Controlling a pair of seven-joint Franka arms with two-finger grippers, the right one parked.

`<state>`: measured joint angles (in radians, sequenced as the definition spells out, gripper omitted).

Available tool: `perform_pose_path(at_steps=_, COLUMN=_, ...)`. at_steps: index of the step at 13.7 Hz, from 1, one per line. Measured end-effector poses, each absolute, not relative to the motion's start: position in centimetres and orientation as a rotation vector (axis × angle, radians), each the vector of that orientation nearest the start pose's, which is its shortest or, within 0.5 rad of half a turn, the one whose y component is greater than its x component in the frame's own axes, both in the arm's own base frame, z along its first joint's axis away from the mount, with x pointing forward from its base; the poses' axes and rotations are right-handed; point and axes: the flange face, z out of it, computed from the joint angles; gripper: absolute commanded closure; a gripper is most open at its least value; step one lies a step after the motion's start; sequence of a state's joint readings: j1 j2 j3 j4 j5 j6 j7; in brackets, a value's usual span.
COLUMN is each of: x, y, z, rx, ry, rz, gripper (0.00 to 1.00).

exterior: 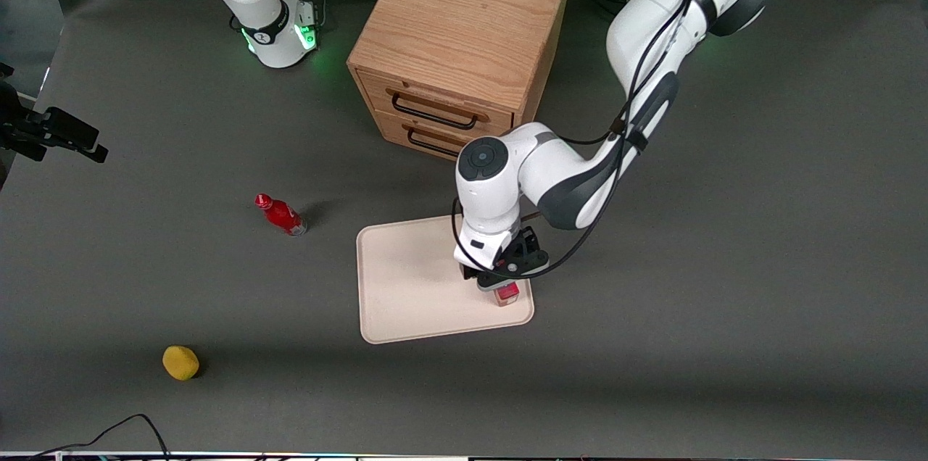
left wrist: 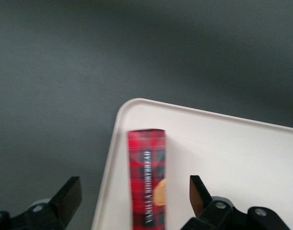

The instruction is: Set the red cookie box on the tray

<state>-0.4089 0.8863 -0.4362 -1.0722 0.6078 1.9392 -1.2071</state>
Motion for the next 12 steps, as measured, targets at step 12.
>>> perform_pose_path(at_steps=12, x=64.4, y=-24.5, z=54.6, rx=-3.004, ry=0.132, rz=0.056, gripper=0.00)
